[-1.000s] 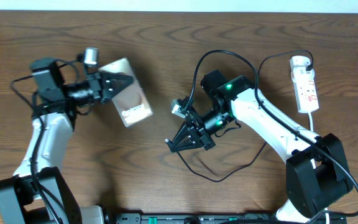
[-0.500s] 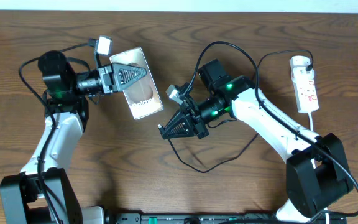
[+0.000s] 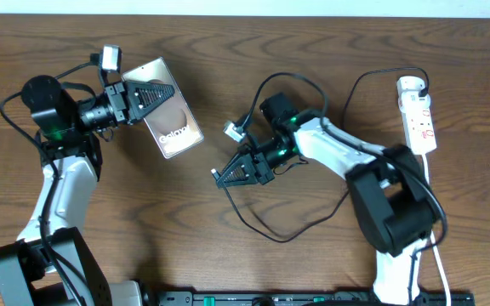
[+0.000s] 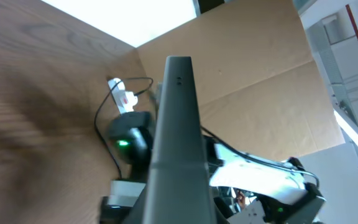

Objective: Plug charger to phone and switch on socket

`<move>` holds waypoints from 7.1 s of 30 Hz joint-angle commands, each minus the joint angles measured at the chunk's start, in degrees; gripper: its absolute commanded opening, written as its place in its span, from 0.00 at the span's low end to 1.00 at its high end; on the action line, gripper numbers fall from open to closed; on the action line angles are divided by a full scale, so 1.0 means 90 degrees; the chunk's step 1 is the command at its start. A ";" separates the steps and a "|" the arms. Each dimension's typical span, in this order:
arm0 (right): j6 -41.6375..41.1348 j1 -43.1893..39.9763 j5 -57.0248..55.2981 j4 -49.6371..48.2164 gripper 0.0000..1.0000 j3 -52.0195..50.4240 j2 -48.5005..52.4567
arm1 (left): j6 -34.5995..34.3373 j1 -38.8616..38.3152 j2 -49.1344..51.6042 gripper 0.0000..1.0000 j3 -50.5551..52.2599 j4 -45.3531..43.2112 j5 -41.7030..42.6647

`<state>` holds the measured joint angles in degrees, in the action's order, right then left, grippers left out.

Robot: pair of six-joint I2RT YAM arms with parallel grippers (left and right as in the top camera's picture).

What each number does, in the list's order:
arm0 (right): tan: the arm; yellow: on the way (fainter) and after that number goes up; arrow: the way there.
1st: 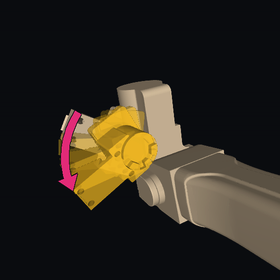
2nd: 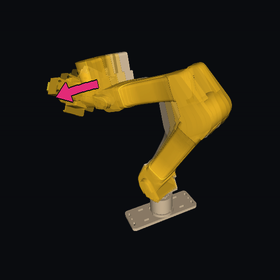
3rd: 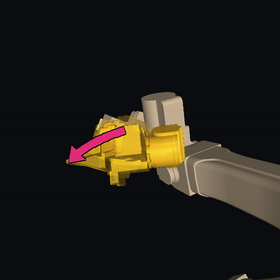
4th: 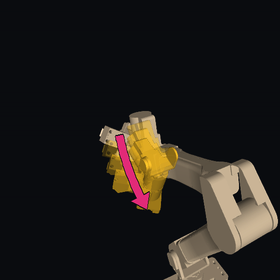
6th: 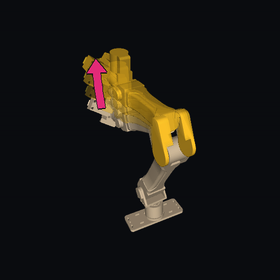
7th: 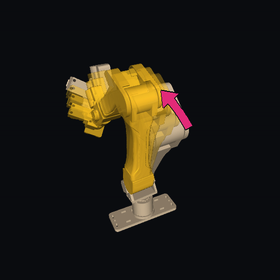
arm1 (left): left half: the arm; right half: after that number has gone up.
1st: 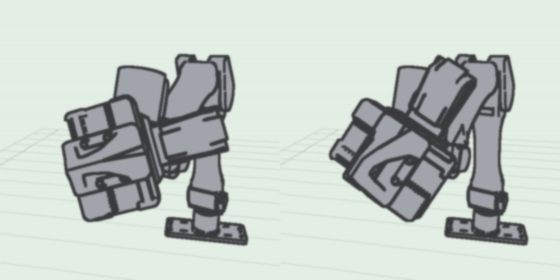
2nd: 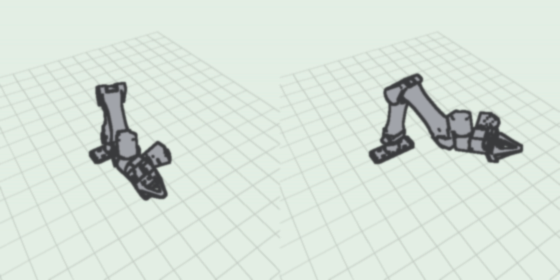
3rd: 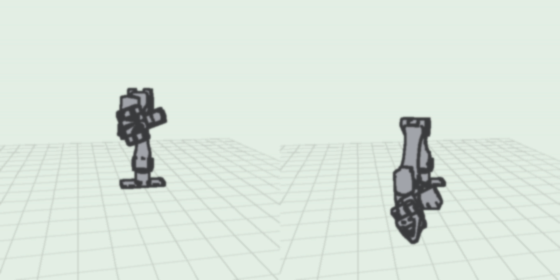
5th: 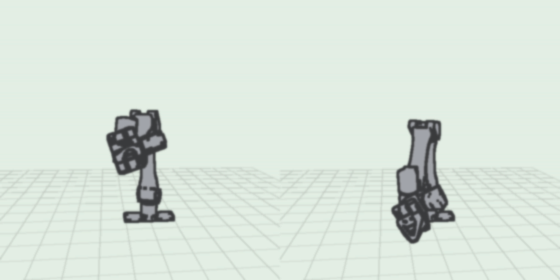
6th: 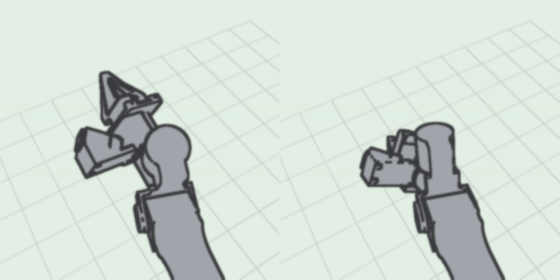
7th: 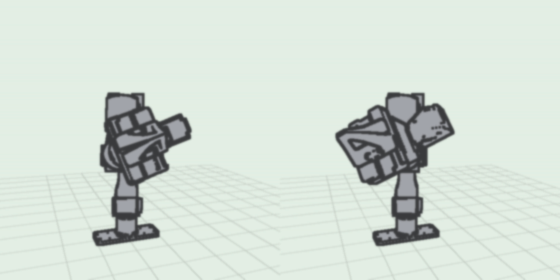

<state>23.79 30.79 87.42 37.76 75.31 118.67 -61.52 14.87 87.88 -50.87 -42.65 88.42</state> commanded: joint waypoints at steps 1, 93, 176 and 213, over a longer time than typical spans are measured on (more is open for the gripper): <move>-0.0665 0.0049 0.0233 -0.0357 0.01 0.0032 0.0012 | 0.0039 -0.0005 -0.0083 0.07 -0.0070 -0.0168 0.0175; -0.4284 0.0403 0.0233 -0.4607 0.01 0.0097 -0.0534 | 0.0729 -0.0090 0.0185 0.07 -0.0068 0.0182 0.0177; -0.4403 0.0245 0.0228 -0.4840 0.01 0.0078 -0.0532 | 0.0571 -0.0233 0.0185 0.07 -0.0068 0.0155 0.0053; -0.4651 0.0245 0.0039 -0.5005 0.01 0.0078 -0.0532 | 0.0714 -0.0566 0.0185 0.07 -0.0068 0.0158 0.0015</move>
<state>-17.43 33.34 88.82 -6.92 75.37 114.96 -56.27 11.66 89.58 -50.87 -40.97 86.43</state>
